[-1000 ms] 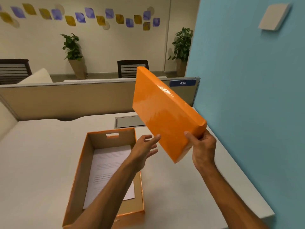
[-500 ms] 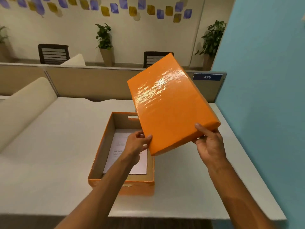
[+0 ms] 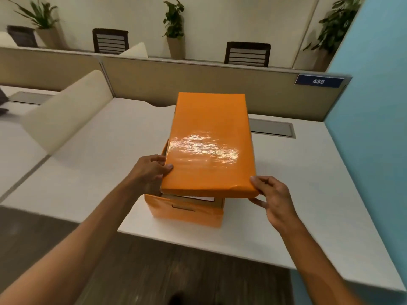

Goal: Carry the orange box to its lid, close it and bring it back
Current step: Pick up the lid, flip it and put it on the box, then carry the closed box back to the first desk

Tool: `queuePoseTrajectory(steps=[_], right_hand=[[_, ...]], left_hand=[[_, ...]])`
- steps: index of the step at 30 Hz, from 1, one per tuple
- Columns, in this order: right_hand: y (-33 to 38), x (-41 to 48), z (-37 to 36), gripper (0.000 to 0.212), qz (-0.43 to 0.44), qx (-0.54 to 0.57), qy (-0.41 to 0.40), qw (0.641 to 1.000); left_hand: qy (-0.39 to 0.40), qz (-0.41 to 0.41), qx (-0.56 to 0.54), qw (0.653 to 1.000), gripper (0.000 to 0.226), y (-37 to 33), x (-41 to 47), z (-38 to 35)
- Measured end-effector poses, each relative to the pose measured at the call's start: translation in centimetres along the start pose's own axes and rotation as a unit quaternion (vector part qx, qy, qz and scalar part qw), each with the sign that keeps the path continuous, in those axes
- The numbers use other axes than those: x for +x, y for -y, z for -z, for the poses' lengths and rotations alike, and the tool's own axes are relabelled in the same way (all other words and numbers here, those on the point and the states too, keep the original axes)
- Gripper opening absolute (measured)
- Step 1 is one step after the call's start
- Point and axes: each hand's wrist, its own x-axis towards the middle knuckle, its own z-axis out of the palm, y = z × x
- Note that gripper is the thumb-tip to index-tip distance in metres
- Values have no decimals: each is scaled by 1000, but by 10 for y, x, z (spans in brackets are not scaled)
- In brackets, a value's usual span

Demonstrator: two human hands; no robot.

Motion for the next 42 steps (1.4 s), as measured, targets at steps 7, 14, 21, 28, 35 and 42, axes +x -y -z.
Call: queuePoseTrajectory(steps=[7, 14, 21, 28, 35, 42], right_hand=[[-36, -4, -30, 32, -32, -70, 0, 997], [-61, -12, -56, 43, -57, -99, -40, 993], [-73, -11, -70, 39, -44, -146, -78, 985], [-80, -7, -74, 39, -51, -164, -117, 978], [-79, -6, -82, 29, -61, -184, -149, 970], [-68, 0, -82, 19, -106, -187, -112, 970]], left_hand=[[31, 10, 28, 999, 32, 31, 20, 38], [80, 8, 34, 996, 29, 50, 32, 51], [107, -21, 46, 993, 38, 63, 38, 58], [124, -37, 15, 992, 45, 76, 40, 58], [140, -27, -8, 990, 55, 83, 42, 58], [146, 16, -35, 989, 61, 87, 55, 58]])
